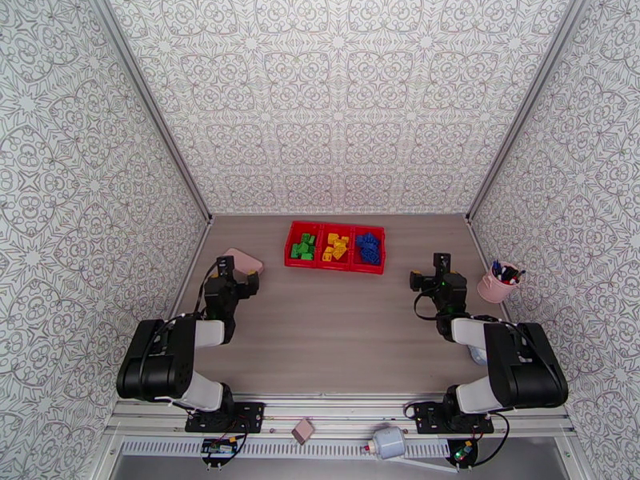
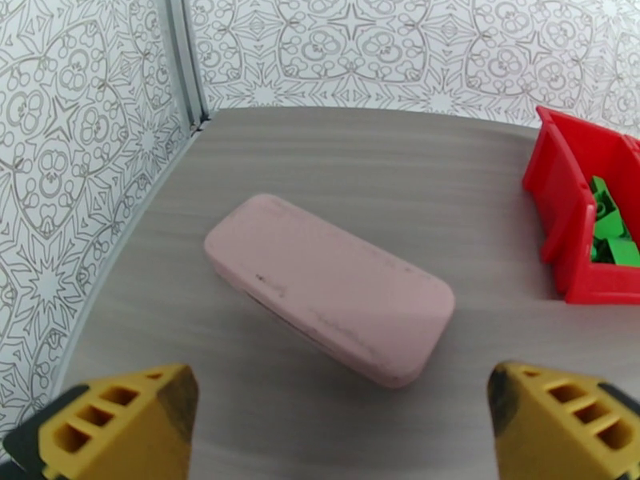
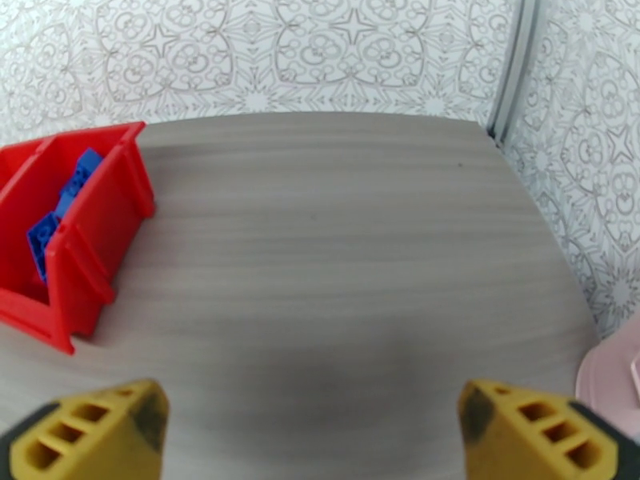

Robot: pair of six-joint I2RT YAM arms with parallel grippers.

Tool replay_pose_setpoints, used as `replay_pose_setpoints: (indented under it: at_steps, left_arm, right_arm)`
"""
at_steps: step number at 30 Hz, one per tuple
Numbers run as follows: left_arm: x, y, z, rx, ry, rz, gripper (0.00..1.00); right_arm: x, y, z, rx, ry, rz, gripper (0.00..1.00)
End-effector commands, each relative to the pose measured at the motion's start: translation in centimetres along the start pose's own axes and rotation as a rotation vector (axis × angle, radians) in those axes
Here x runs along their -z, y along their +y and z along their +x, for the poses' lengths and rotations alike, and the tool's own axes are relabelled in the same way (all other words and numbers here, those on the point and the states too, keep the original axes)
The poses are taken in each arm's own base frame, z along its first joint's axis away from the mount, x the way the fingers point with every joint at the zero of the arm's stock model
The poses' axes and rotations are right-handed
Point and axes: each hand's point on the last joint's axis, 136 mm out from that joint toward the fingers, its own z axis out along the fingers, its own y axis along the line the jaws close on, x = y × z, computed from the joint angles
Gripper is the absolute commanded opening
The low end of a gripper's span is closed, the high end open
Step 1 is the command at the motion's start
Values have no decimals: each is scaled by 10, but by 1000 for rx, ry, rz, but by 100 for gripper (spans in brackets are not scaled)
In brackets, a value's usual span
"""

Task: Sort the legos into containers by color

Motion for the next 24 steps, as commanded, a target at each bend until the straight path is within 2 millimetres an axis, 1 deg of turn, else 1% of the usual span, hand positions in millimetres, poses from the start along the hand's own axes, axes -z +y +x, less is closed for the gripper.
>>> replay_pose_setpoints:
  at_steps: [1,16,19,24]
  left_arm:
    - [-3,1,-3,-16,3,-12,100]
    - [-4,1,-3,-16,3,-11,100]
    - [-4,1,-3,-15,5,-11,100]
    - [-4,1,-3,-14,4,-11,99]
  right_arm:
    - [-3,0,-13,-8,-36,-8,100]
    - [-1,-2,-11,-11,-53,3,100]
    - [1,5,-8,7,-68,-37,100]
    - [0,5,-7,7,-64,-38,100]
